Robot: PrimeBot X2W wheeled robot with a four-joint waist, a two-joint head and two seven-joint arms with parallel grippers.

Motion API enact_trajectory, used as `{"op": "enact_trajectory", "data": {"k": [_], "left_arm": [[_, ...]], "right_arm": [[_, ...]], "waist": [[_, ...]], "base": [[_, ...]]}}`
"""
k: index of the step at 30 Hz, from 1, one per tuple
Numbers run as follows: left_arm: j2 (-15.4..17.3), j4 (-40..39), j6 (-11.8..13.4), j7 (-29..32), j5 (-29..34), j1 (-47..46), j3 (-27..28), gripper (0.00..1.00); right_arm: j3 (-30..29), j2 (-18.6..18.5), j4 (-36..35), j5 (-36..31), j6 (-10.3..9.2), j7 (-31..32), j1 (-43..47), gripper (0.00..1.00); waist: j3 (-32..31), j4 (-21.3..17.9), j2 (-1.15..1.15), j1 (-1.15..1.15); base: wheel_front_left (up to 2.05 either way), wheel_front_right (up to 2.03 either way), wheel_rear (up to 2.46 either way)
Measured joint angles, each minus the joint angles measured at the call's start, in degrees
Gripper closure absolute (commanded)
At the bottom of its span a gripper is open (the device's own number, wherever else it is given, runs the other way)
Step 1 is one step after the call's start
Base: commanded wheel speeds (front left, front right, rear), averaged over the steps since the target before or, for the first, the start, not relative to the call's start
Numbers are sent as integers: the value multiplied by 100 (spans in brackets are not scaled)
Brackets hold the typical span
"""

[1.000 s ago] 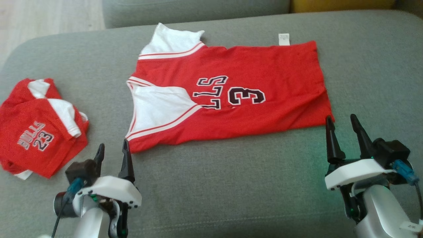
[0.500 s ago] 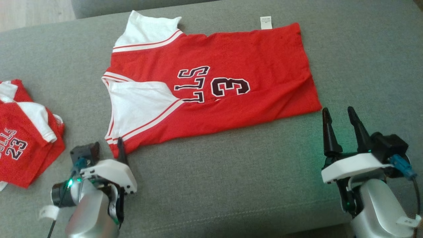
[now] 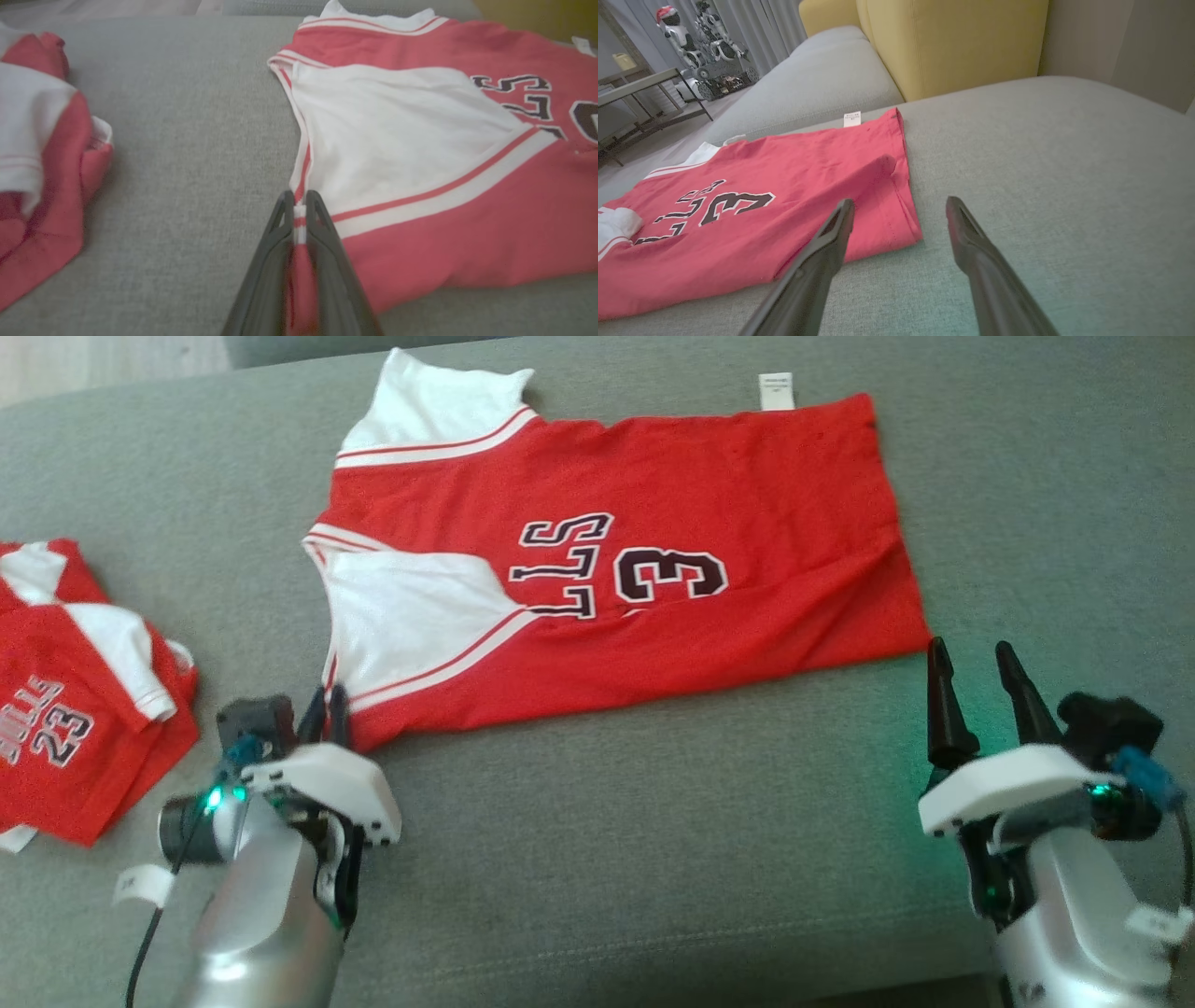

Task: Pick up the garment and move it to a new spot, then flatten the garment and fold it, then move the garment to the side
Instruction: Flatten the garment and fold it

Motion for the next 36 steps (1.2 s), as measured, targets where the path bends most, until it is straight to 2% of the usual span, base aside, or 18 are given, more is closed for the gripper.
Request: {"op": "enact_trajectory", "data": {"k": [7, 9, 19, 21, 31, 36], "left_arm": [[7, -1299, -58, 5, 232, 189, -65, 100], [4, -1579, -105, 5, 304, 319, -105, 100], [-13, -1770, -199, 5, 383, 415, -271, 100], [-15, -1768, -199, 5, 430, 415, -283, 100], [-2, -1607, -253, 5, 453, 511, -280, 100], [13, -1523, -358, 5, 452, 788, -305, 100]], "right_arm": [[-580, 112, 878, 488, 0, 639, -654, 0], [-878, 118, 1322, 513, 0, 734, -951, 0], [-922, 120, 2394, 370, 0, 928, -1636, 0], [-848, 115, 2486, 370, 0, 949, -1703, 100], [-600, -69, 2730, 390, 0, 934, -1725, 100], [-433, -281, 2658, 591, 1, 1239, -1577, 100]], "waist": [[59, 259, 0, 0], [98, 367, 0, 0], [238, 580, 0, 0], [237, 596, 0, 0], [-35, 573, 0, 0], [-275, 531, 0, 0]], "base": [[0, 0, 0], [0, 0, 0], [0, 0, 0], [0, 0, 0], [0, 0, 0], [0, 0, 0]]}}
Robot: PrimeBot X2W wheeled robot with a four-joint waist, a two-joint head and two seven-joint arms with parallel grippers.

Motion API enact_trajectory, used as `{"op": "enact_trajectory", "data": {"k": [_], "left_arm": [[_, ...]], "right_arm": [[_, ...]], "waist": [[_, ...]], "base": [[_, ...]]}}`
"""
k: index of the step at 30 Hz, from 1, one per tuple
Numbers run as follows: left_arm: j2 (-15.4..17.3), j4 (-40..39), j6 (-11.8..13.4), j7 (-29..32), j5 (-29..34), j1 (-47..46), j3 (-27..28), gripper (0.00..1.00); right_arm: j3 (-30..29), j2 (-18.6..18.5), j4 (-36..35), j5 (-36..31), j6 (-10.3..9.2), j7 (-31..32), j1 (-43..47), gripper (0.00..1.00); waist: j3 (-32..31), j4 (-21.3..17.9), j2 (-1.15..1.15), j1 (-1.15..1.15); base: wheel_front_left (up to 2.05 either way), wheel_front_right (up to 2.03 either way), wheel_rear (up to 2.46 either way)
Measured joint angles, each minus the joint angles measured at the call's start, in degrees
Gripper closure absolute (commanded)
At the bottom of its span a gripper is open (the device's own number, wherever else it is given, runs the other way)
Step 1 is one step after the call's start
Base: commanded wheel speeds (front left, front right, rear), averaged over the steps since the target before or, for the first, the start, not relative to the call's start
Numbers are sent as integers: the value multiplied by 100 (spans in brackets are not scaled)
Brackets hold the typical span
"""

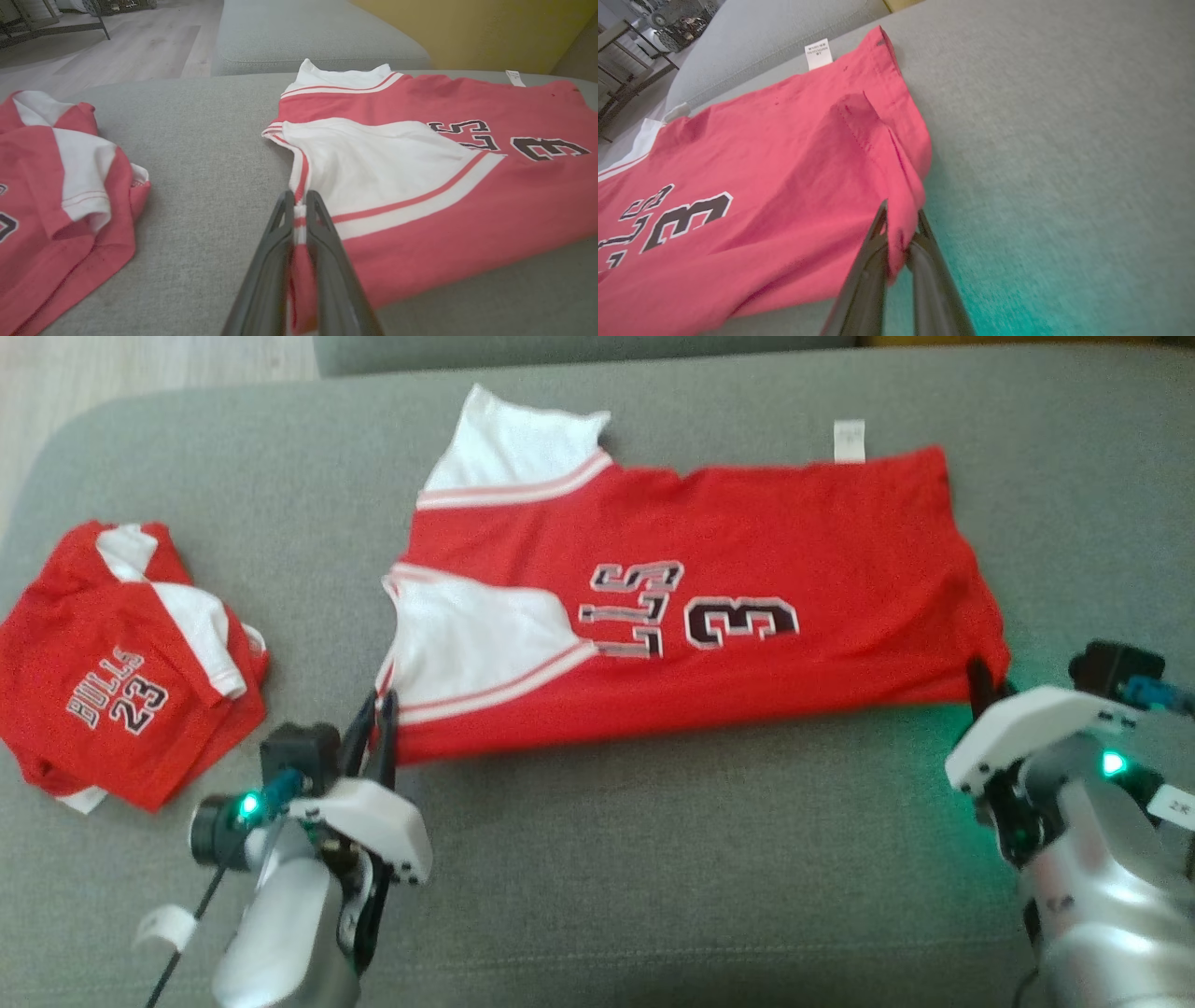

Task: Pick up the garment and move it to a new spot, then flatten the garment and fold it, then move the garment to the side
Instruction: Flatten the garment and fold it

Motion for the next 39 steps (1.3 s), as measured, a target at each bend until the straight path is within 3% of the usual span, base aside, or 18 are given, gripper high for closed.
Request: {"op": "enact_trajectory", "data": {"k": [12, 21, 22, 23, 24, 25, 26, 32, 39], "left_arm": [[48, 11, -296, 302, -123, 787, -310, 100], [87, -265, -280, 511, -204, 1167, -383, 100], [87, -291, -240, 544, -222, 1167, -385, 100], [88, -304, -223, 549, -220, 1170, -385, 71], [87, -315, -172, 557, -219, 1173, -385, 38], [88, -325, -112, 566, -220, 1180, -377, 4], [89, -339, -75, 584, -221, 1190, -359, 0], [90, -776, 115, 266, -522, 1260, -52, 0], [64, -1979, 99, 36, -682, 1133, 378, 0]], "right_arm": [[349, -405, -801, 557, 0, 1134, 1163, 100], [291, -380, -1663, 559, 0, 1444, 1949, 100], [247, -344, -1749, 557, 0, 1466, 2004, 91], [188, -315, -1830, 527, 0, 1458, 2053, 18], [108, -286, -1894, 486, 0, 1449, 2092, 0], [25, -259, -1930, 450, 0, 1449, 2111, 0], [-43, -248, -1987, 391, 0, 1447, 2131, 0], [-389, -141, -2704, 175, -1, 970, 2188, 0], [22, -166, -3791, -105, -1, -360, 2189, 0]], "waist": [[-622, -45, 0, 0], [-774, -101, 0, 0], [-770, -105, 0, 0], [-765, -110, 0, 0], [-762, -113, 0, 0], [-762, -115, 0, 0], [-764, -116, 0, 0], [-784, -115, 0, 0], [-717, -89, 0, 0]], "base": [[0, 0, 0], [0, 0, 0], [0, 0, 0], [0, 0, 0], [0, 0, 0], [0, 0, 0], [0, 0, 0], [0, 0, 0], [0, 0, 0]]}}
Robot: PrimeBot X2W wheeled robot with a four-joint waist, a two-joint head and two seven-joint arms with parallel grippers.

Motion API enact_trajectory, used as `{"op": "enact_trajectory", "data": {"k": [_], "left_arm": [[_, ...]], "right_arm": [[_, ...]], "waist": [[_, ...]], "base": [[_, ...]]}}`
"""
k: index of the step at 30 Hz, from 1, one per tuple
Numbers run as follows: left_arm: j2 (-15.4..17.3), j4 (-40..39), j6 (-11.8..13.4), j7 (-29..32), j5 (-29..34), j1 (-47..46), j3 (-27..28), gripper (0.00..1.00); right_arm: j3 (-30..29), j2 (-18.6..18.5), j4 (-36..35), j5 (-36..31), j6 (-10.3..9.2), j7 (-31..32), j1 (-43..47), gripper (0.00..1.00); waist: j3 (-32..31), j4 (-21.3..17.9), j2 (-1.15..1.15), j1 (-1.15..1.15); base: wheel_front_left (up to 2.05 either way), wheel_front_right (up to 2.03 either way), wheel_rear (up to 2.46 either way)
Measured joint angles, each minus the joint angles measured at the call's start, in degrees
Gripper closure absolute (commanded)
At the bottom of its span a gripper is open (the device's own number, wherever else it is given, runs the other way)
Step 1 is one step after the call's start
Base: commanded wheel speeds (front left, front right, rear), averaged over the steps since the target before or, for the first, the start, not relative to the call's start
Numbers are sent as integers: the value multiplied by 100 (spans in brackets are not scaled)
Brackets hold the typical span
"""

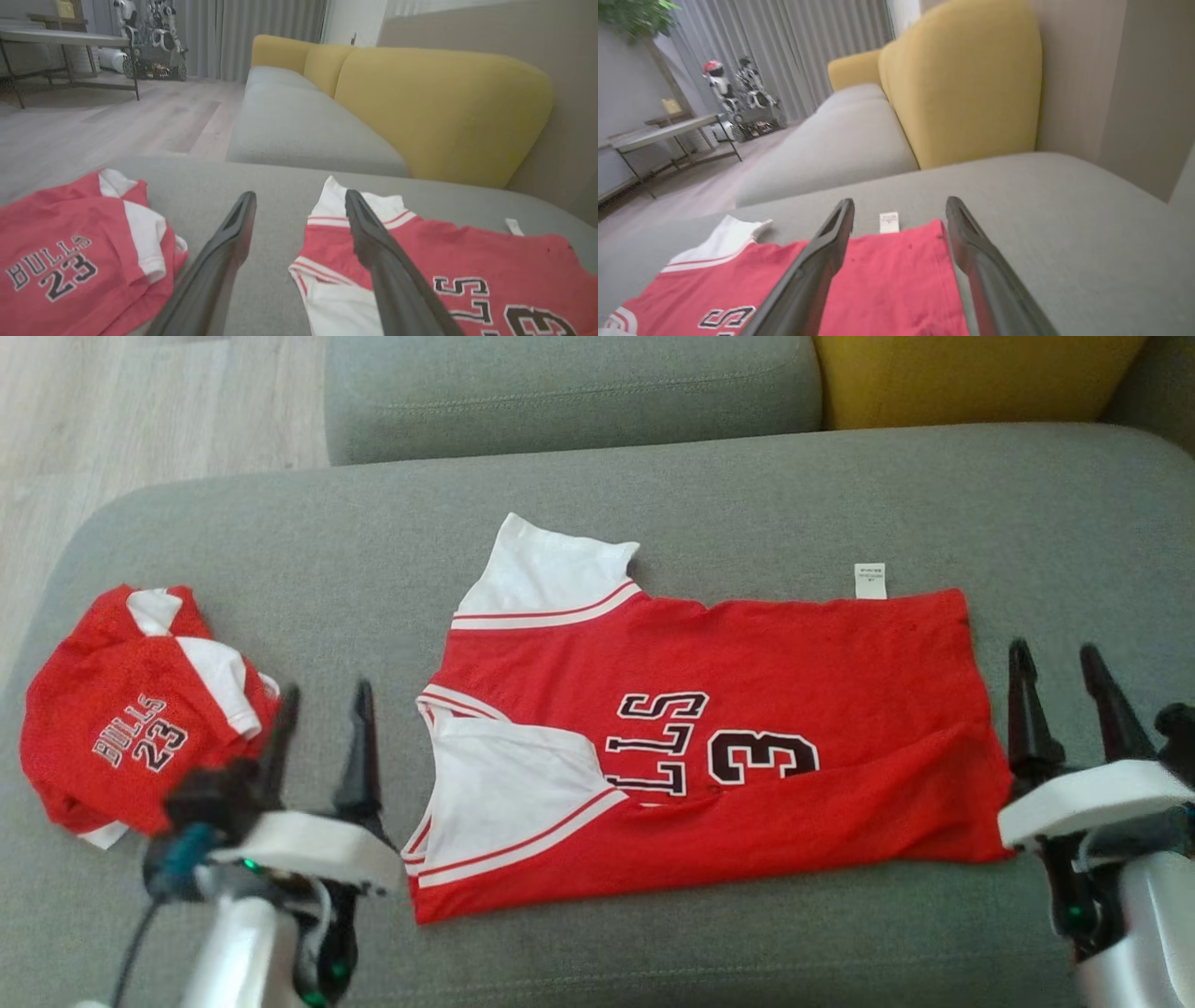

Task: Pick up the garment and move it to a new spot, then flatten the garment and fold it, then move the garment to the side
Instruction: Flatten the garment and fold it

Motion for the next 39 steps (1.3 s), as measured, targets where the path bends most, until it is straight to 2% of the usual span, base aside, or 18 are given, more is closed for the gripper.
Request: {"op": "enact_trajectory", "data": {"k": [3, 4, 8, 13, 16, 19, 25, 27, 32, 35, 39], "left_arm": [[-12, -469, -51, -2, 3, 0, 165, 0], [-35, -855, -108, -4, 13, 6, 299, 0], [-88, -1278, -202, -21, 31, 23, 446, 0], [-100, -1125, -300, -27, 254, -24, 434, 0], [-30, -768, -452, -26, 458, -275, 323, 0], [27, -466, -499, -25, 480, -592, 283, 0], [597, 296, -631, 682, 467, -1939, 78, 0], [969, 661, -653, 1204, 490, -2610, -230, 0], [1480, 1207, -689, 2023, -3, -3481, -800, 0], [1771, 1502, -692, 2547, -555, -3970, -1120, 0], [2208, 1768, -695, 2882, -777, -4458, -1648, 0]], "right_arm": [[174, -23, -199, -1, 0, -345, 1, 0], [331, -57, -349, -60, 0, -646, 14, 0], [454, -51, -460, -223, 0, -987, 34, 0], [542, 99, -482, -421, 1, -1103, 20, 0], [616, 185, -483, -471, 0, -1125, -29, 0], [680, 234, -472, -514, 0, -1126, -120, 0], [959, 341, -382, -639, 0, -1141, -721, 0], [1173, 357, -285, -754, 0, -1116, -1070, 0], [1485, 378, -143, -772, 0, -1112, -1642, 0], [1631, 404, -65, -770, 0, -1111, -1946, 0], [1696, 476, 62, -673, 1, -1111, -2176, 0]], "waist": [[37, 8, 0, 0], [90, 9, 0, 0], [228, -4, 0, 0], [448, -87, 0, 0], [619, -177, 0, 0], [748, -258, 0, 0], [1221, -568, 0, 0], [1505, -738, 0, 0], [1936, -1063, 0, 1], [2143, -1275, 0, 1], [2399, -1515, 0, 1]], "base": [[0, 0, 0], [0, 0, 0], [0, 0, 0], [0, 0, 0], [0, 0, 0], [0, 0, 0], [0, 0, 0], [0, 0, 0], [0, 0, 0], [0, 0, 0], [0, 0, 0]]}}
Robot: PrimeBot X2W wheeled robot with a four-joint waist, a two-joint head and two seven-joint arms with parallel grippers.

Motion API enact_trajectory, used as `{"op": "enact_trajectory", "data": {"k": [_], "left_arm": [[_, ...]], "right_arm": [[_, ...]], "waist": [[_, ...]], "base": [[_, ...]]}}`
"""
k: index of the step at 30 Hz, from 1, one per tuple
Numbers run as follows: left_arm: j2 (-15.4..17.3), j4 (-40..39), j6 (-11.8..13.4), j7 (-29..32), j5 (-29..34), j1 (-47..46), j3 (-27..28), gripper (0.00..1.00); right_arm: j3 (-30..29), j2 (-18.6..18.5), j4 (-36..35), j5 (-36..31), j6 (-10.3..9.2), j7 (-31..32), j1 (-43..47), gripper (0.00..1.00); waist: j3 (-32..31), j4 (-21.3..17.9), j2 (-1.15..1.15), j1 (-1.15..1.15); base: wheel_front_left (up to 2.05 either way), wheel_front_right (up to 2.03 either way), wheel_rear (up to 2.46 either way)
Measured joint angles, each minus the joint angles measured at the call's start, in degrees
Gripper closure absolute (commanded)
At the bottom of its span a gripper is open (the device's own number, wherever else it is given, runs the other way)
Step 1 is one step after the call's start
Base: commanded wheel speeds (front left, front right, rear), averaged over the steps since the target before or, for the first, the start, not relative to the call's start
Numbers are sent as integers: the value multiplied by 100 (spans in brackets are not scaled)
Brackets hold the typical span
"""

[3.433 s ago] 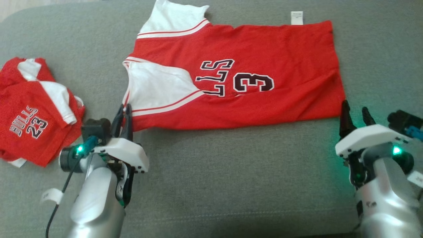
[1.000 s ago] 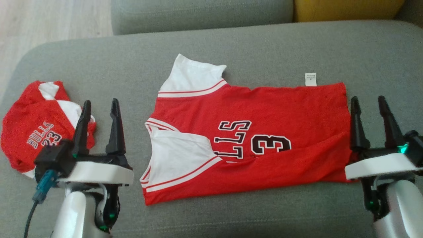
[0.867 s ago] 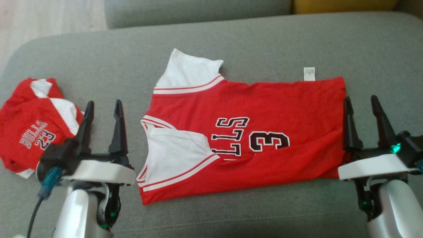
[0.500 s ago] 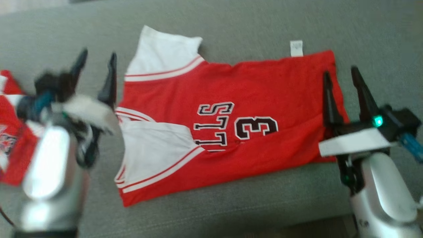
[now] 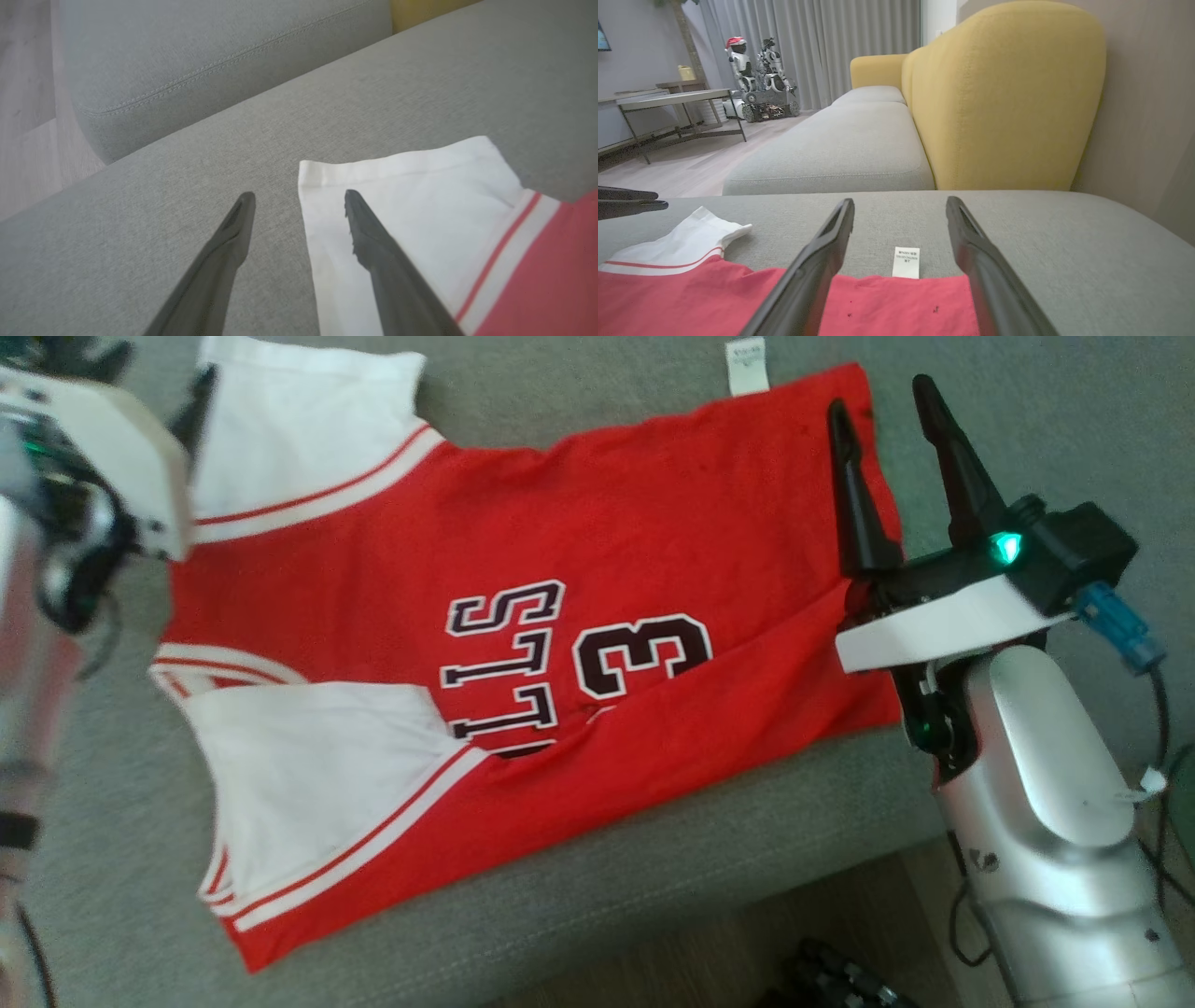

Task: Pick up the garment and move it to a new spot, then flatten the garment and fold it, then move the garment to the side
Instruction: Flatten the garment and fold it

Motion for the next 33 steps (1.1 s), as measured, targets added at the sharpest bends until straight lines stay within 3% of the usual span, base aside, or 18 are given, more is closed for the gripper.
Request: {"op": "enact_trajectory", "data": {"k": [6, 18, 20, 27, 33], "left_arm": [[300, 586, 1, 134, -162, -367, -283, 0], [285, 994, 1, -53, -554, -898, -953, 0], [275, 1018, 1, -58, -664, -949, -1098, 100], [114, 985, 0, -546, -1154, -959, -1340, 100], [75, 840, 0, -1425, -1229, -929, -1351, 100]], "right_arm": [[23, 54, 70, 341, 0, -9, -59, 0], [10, 83, 172, 371, -1, -76, -154, 0], [-4, 83, 188, 370, -1, -86, -180, 0], [-227, 79, 386, 212, -1, -33, -216, 0], [-263, -237, 495, 249, 0, 415, -505, 0]], "waist": [[267, -268, 0, 0], [482, -394, 0, 0], [476, -374, 0, -1], [407, -146, 0, -1], [283, 182, 0, -1]], "base": [[0, 0, 0], [0, 0, 0], [0, 0, 0], [0, 0, 0], [0, 0, 0]]}}
